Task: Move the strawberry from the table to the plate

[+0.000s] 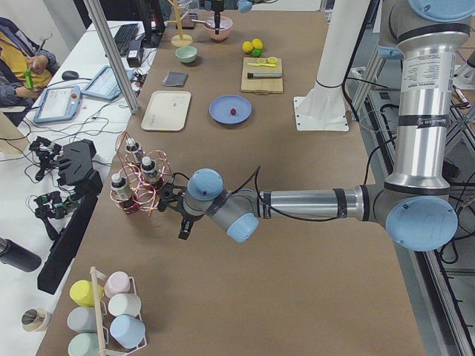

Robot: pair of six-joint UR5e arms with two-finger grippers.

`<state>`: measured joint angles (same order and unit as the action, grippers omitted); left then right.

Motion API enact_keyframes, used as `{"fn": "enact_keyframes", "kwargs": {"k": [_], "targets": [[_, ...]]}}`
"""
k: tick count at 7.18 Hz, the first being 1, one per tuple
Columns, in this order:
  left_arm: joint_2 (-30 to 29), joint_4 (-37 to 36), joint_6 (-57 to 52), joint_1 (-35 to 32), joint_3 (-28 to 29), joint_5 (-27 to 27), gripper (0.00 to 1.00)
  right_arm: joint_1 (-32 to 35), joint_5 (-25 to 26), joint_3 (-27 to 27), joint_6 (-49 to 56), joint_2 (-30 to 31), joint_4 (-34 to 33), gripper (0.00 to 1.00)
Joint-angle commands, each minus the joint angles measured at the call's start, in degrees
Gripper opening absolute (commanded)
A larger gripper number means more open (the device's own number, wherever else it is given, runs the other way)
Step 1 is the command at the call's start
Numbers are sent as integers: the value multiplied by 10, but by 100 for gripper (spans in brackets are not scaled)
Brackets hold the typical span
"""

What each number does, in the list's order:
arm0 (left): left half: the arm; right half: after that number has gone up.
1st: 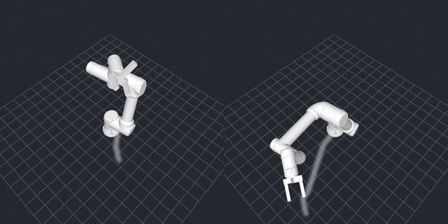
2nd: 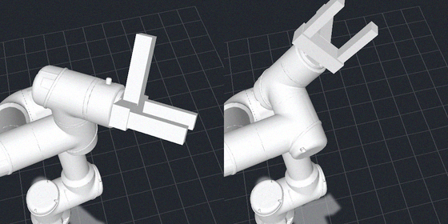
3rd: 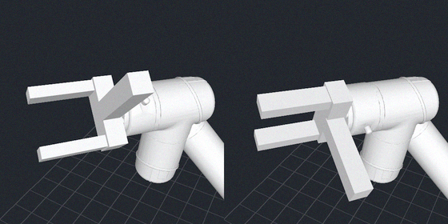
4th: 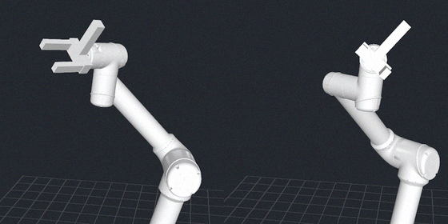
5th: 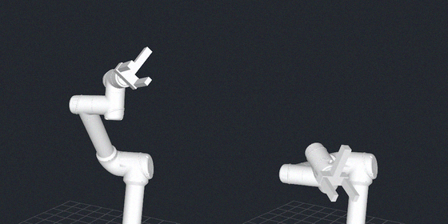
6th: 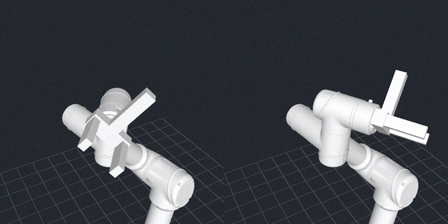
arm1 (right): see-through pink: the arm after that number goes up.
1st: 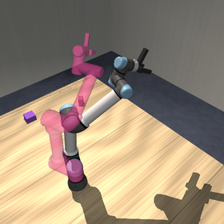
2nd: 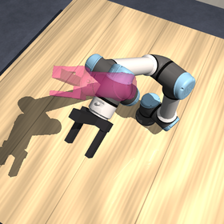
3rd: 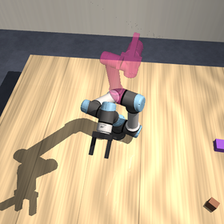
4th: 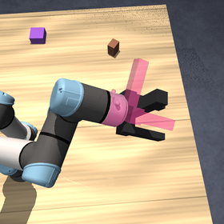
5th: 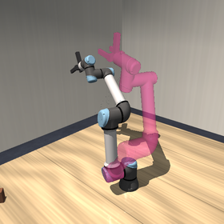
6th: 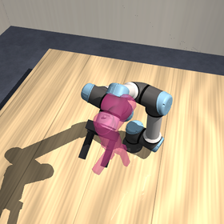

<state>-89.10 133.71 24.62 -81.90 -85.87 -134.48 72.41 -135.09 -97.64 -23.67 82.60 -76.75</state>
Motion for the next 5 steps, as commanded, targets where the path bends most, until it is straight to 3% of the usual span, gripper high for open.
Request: {"fn": "enact_keyframes", "kwargs": {"k": [1,2,5], "targets": [[4,-34,-10,-15,-12,-3,97,152,-12,111,283,64,-2,100],[6,-35,-9,-20,-12,-11,97,185,-11,132,329,67,-2,100],[22,-35,-9,-34,-21,-17,97,215,4,123,330,80,1,100]]}}
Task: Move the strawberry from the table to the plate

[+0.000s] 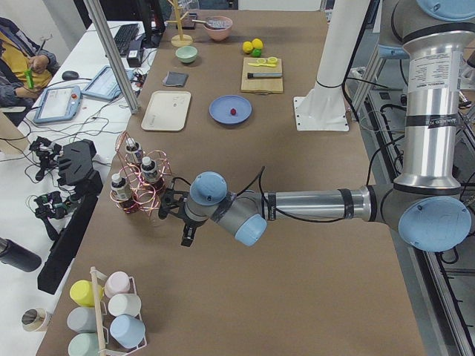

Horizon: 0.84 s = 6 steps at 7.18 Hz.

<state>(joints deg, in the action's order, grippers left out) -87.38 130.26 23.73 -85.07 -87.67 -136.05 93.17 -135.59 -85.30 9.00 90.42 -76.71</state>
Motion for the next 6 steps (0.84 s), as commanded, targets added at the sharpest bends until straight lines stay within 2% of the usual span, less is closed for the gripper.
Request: {"fn": "enact_keyframes", "kwargs": {"k": [1,3,5,6], "targets": [[4,-22,0,-2,-13,-1,97,8,35,0,3,0,2,100],[4,-123,-31,-2,-51,-4,97,7,62,0,3,-3,2,100],[2,-231,-173,-47,-63,0,97,7,73,0,3,-6,3,100],[11,-237,-187,-50,-65,0,97,7,74,0,3,-3,2,100]]}}
